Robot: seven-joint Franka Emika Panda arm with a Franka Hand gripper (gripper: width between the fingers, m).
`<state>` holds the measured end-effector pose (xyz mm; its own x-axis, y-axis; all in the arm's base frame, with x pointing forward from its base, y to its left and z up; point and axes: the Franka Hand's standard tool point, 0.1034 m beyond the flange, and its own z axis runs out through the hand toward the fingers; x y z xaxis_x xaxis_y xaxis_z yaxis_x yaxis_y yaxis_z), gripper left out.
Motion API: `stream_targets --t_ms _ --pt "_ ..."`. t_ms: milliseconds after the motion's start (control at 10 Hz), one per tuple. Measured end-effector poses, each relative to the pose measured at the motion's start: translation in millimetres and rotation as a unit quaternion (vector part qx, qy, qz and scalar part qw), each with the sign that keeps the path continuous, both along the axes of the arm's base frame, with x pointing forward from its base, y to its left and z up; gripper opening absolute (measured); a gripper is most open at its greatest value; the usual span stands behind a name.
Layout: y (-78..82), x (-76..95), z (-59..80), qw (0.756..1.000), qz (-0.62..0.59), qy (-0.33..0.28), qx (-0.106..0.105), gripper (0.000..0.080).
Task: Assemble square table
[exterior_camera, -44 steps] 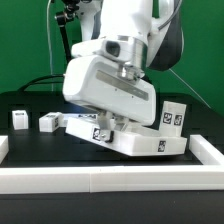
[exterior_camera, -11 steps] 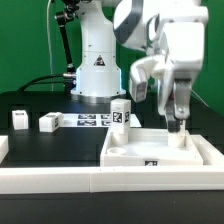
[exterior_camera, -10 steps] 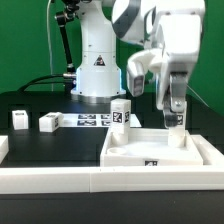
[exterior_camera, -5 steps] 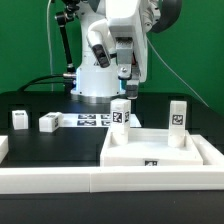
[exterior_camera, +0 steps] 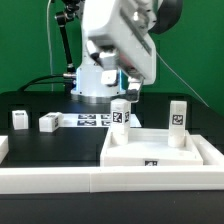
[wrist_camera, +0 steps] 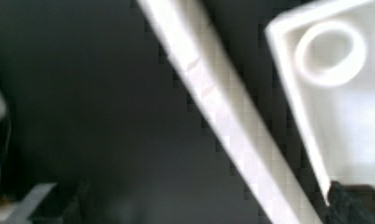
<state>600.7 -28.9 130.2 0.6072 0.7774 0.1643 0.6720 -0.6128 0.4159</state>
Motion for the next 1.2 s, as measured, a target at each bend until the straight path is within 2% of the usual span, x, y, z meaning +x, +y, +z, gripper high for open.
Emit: stream_targets --t_ms 200,300,500,600,700,900,1200 --pt "-35.9 -12.2 1.0 0.996 -0.084 0.024 0.031 0.0649" --pt "-50.2 -14.7 1.1 0.994 -0.103 0.007 0.036 0.0649" --pt "-46.4 -15.7 -1.1 0.986 -0.157 0.0 0.063 0.0649" --pt "-47.0 -15.9 -1.4 0.983 -0.171 -0.002 0.068 0.0649" --pt "-48.2 -16.5 -1.3 0.975 -0.207 -0.006 0.085 0.0649" --pt "-79.1 -33.1 1.1 0.944 -0.304 0.022 0.129 0.0649" --pt "-117.7 -65.3 -12.2 0.901 -0.401 0.029 0.163 0.0649"
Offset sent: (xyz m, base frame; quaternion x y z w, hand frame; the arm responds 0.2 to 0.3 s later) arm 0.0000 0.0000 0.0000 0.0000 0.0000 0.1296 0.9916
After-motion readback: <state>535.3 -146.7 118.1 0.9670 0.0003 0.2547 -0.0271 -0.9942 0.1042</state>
